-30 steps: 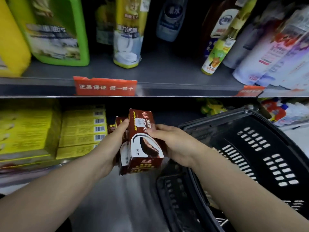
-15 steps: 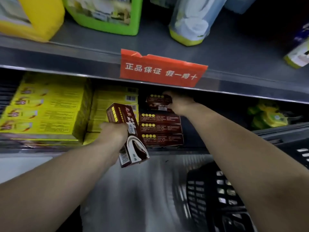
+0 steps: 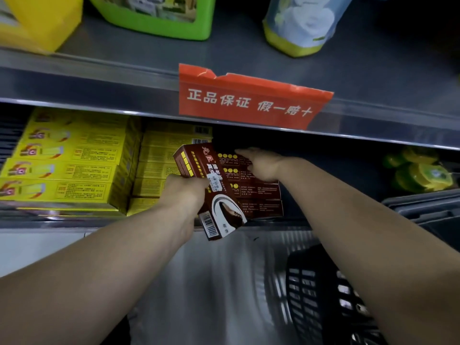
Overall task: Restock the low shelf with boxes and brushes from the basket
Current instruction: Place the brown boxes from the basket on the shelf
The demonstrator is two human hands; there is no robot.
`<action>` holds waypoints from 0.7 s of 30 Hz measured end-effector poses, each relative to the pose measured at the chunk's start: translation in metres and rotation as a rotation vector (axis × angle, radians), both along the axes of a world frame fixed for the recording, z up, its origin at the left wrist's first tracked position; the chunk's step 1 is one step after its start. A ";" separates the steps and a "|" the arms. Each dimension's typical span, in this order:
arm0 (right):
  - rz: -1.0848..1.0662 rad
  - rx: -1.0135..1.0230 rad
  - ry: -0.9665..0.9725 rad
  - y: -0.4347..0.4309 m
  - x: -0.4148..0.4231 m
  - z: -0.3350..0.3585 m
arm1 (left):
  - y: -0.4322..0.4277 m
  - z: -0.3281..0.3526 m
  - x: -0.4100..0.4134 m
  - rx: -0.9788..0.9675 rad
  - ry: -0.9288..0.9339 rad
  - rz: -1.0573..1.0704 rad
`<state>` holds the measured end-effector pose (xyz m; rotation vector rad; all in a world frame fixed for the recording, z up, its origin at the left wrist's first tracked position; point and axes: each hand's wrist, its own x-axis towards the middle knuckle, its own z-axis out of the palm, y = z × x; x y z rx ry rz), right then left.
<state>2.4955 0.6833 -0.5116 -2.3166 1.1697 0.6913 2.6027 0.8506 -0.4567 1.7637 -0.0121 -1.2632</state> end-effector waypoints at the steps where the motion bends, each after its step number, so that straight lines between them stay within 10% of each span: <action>1: 0.004 -0.033 -0.020 0.003 0.004 0.008 | -0.001 0.000 0.000 -0.009 0.002 -0.002; 9: -0.615 0.595 -0.477 0.053 0.007 0.062 | -0.004 0.003 -0.011 -0.111 0.112 -0.114; 16: -0.218 -0.118 -0.260 0.017 -0.006 0.064 | -0.006 0.000 -0.008 -0.174 -0.460 -0.679; 21: -0.230 -0.200 -0.364 -0.008 0.005 0.024 | -0.008 -0.008 -0.006 -0.175 -0.552 -0.719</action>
